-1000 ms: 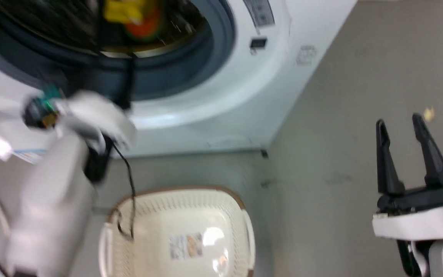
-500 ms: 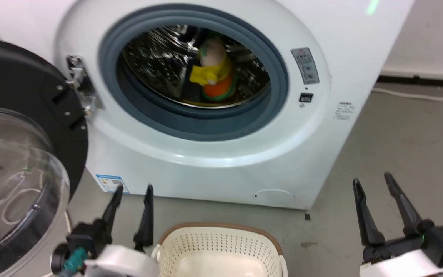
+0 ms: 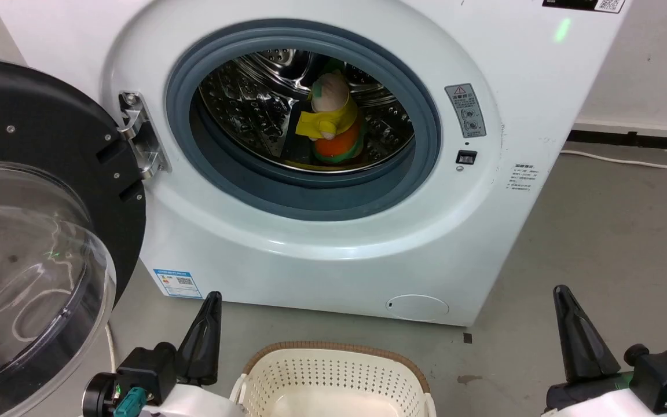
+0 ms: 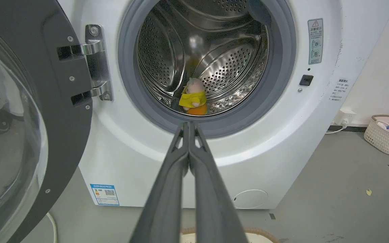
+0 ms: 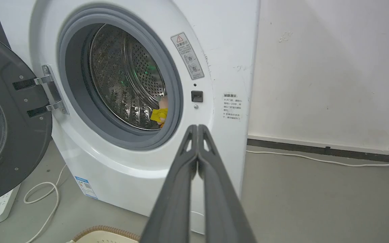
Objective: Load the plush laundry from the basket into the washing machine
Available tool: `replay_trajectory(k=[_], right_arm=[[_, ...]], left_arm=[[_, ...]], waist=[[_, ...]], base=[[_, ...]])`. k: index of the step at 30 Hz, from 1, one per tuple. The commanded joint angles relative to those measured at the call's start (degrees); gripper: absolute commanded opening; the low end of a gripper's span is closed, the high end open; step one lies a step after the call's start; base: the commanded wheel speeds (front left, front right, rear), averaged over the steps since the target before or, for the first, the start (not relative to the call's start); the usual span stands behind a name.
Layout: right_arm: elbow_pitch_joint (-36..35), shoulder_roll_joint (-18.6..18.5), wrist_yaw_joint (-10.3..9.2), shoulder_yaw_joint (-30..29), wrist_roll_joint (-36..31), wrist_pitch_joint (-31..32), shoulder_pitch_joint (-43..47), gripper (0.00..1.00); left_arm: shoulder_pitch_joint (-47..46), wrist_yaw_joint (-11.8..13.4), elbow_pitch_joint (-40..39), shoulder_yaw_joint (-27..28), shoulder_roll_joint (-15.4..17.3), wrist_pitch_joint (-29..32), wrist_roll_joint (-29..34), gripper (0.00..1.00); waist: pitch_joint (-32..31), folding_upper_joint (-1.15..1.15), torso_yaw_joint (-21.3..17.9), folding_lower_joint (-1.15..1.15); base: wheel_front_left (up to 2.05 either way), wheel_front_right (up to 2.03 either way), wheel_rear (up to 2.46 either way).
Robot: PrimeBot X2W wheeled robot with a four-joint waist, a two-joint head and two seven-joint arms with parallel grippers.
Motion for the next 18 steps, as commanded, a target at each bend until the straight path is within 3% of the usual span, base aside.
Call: replay_trajectory(k=[1, 18], right_arm=[[0.0, 0.0, 0.00, 0.0, -0.2, 0.4, -0.1, 0.00], [0.0, 0.0, -0.01, 0.2, -1.0, 2.4, -0.6, 0.00]], left_arm=[[0.0, 0.0, -0.2, 0.3, -0.2, 0.3, 0.4, 0.00], [0.1, -0.2, -0.9, 2.0, -1.2, 2.3, 2.6, 0.00]], waist=[[0.0, 0.00, 0.0, 0.00], [-0.3, 0.00, 0.0, 0.00]], base=[[0.00, 0.00, 0.00], [0.00, 0.00, 0.00]])
